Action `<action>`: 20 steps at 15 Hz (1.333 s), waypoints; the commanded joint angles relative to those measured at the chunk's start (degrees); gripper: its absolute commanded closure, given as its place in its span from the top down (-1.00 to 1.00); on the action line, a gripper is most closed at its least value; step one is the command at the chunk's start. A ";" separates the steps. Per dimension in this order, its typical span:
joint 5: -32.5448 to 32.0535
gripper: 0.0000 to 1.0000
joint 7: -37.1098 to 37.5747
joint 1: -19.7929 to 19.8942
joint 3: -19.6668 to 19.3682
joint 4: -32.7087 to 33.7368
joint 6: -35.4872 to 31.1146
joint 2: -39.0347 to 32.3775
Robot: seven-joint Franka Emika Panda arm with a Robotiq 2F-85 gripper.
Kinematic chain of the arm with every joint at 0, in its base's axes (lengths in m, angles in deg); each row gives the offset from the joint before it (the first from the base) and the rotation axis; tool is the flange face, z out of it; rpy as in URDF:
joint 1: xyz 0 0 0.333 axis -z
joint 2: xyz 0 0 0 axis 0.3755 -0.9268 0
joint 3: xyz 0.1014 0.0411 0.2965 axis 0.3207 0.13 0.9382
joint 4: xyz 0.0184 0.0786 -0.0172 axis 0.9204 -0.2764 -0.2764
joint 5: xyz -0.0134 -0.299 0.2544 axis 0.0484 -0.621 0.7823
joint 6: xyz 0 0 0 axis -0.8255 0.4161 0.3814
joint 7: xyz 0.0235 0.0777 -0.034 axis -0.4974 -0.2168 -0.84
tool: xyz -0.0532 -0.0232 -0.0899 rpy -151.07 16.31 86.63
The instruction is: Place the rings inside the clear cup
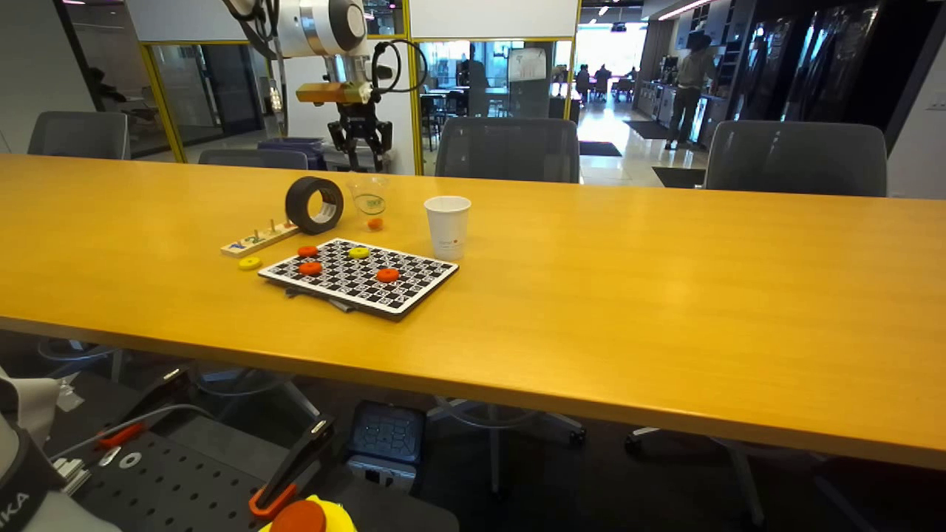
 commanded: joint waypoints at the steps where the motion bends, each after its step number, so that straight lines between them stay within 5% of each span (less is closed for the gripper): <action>1: 1.59 0.94 -1.32 -0.91 -0.74 3.33 2.92 -0.88; 8: 0.86 1.00 -0.05 -2.53 -0.35 -7.22 1.42 7.59; 15: 0.40 1.00 2.14 -5.11 1.87 -28.60 -4.08 20.93; 20: -1.63 1.00 -1.95 -6.12 5.10 -44.70 -14.50 28.09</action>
